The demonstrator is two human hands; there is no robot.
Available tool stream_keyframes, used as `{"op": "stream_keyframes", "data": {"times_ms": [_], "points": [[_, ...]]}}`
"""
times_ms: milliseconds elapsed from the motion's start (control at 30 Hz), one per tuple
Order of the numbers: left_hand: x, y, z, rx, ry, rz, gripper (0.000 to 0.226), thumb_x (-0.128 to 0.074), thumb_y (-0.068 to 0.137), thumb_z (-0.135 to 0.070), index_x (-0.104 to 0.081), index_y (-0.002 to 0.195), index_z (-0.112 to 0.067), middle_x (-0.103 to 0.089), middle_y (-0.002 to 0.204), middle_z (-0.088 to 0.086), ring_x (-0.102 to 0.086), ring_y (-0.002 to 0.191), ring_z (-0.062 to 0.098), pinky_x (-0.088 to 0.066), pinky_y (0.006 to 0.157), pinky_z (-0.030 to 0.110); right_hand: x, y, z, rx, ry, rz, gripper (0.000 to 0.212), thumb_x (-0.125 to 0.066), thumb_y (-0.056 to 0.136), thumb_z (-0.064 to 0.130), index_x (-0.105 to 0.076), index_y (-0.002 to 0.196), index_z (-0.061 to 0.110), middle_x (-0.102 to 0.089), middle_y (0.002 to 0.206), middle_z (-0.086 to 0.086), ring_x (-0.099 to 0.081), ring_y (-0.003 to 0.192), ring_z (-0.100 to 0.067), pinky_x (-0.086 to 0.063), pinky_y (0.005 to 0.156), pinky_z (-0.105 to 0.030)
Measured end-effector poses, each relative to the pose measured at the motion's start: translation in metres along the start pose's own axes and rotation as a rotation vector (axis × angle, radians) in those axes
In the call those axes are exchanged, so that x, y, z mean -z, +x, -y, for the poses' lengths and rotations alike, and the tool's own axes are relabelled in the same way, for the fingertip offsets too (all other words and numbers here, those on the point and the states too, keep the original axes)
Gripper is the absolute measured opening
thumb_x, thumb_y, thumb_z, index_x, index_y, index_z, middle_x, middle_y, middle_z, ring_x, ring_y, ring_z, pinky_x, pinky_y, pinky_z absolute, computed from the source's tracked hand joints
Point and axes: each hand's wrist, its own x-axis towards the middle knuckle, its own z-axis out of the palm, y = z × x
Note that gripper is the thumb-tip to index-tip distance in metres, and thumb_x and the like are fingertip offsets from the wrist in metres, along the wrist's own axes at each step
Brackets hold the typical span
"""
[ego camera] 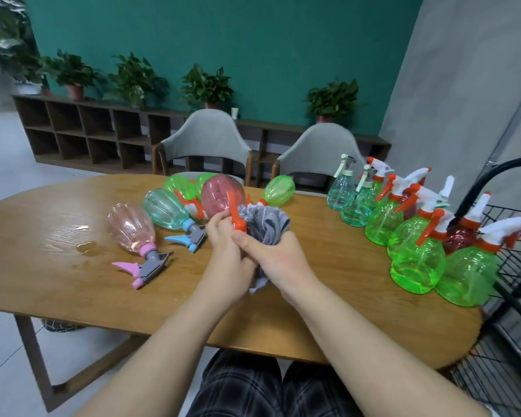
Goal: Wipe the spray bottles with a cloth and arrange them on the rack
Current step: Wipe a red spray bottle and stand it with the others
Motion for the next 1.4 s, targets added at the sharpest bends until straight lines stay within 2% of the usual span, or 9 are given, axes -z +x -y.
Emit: {"op": "stream_keyframes", "data": {"times_ms": [200,433,567,667,833,967,1133,1267,1400], "points": [[-0.034,-0.007,-0.012,-0.162,-0.100,0.253,0.064,-0.050,0.086,0.013,-0.034,0.144,-0.009,-0.021,0.151,0.009,-0.014,0.137,-0.004,-0.005,0.108,-0.001,0.032,-0.012,-0.010,0.154,-0.036,-0.180,0.004,-0.074,0.082,0.012,-0.072,0.086,0.012,-0.073,0.087,-0.003,-0.066,0.082,-0.010,-0.054,0.079,-0.028],[-0.069,-0.012,-0.020,-0.042,-0.328,0.486,0.085,-0.052,0.090,0.008,-0.008,0.151,-0.032,-0.011,0.160,-0.010,-0.014,0.148,0.002,-0.017,0.116,0.012,0.083,-0.012,-0.010,-0.065,0.174,-0.537,0.015,-0.072,0.081,0.019,-0.064,0.088,0.008,-0.069,0.084,-0.009,-0.066,0.071,-0.018,-0.052,0.064,-0.029],[-0.077,-0.020,-0.021,0.052,-0.460,0.210,0.076,-0.050,0.095,0.004,-0.010,0.147,-0.034,-0.025,0.149,-0.005,-0.057,0.113,0.005,-0.045,0.089,0.009,0.112,-0.012,-0.005,-0.234,0.303,-0.593,0.030,-0.068,0.082,0.030,-0.067,0.100,0.005,-0.071,0.089,-0.013,-0.068,0.076,-0.027,-0.052,0.070,-0.034],[-0.076,-0.010,-0.002,0.302,-0.462,-0.125,0.060,-0.057,0.097,-0.030,-0.022,0.146,-0.025,-0.029,0.138,0.003,-0.065,0.086,0.022,-0.057,0.077,0.035,0.134,-0.011,-0.007,-0.280,0.285,-0.528,0.046,-0.070,0.075,0.044,-0.068,0.106,0.010,-0.074,0.091,-0.008,-0.072,0.079,-0.025,-0.056,0.077,-0.034],[-0.051,0.000,0.011,0.793,-0.911,0.065,0.076,-0.025,0.089,-0.077,-0.018,0.151,-0.035,-0.060,0.115,0.005,-0.072,0.072,0.027,-0.052,0.041,0.026,0.157,-0.008,0.001,-0.328,0.213,-0.455,0.049,-0.066,0.078,0.048,-0.068,0.111,0.011,-0.074,0.094,-0.011,-0.072,0.081,-0.028,-0.057,0.075,-0.036],[-0.046,0.001,0.021,0.811,-0.947,0.238,0.091,-0.017,0.079,-0.087,-0.041,0.143,-0.027,-0.074,0.093,0.007,-0.062,0.050,0.020,-0.037,0.042,0.019,0.162,-0.006,0.005,-0.377,0.104,-0.412,0.068,-0.068,0.069,0.057,-0.063,0.119,0.011,-0.073,0.099,-0.011,-0.072,0.084,-0.028,-0.057,0.077,-0.037],[-0.050,-0.005,0.022,0.799,-0.966,0.412,0.077,-0.042,0.078,-0.075,-0.058,0.116,-0.010,-0.058,0.062,0.006,-0.050,0.041,0.012,-0.038,0.036,0.016,0.162,-0.009,0.014,-0.482,0.006,-0.435,0.073,-0.058,0.077,0.070,-0.058,0.121,0.011,-0.070,0.101,-0.008,-0.070,0.078,-0.021,-0.047,0.041,-0.016],[-0.057,-0.011,0.023,0.814,-1.147,0.391,0.073,-0.052,0.080,-0.061,-0.053,0.124,-0.003,-0.059,0.074,0.015,-0.055,0.045,0.018,-0.043,0.035,0.017,0.153,-0.007,0.005,-0.496,0.093,-0.455,0.117,-0.057,0.038,0.094,-0.057,0.123,0.015,-0.072,0.102,-0.009,-0.071,0.087,-0.025,-0.058,0.074,-0.037],[-0.066,-0.019,0.022,0.812,-1.300,0.330,0.067,-0.055,0.081,-0.050,-0.051,0.128,-0.002,-0.064,0.094,0.023,-0.064,0.055,0.027,-0.054,0.044,0.022,0.140,-0.006,-0.003,-0.439,0.427,-0.470,0.062,-0.065,0.071,0.070,-0.067,0.097,0.014,-0.074,0.093,-0.010,-0.072,0.083,-0.027,-0.058,0.074,-0.044]]}}
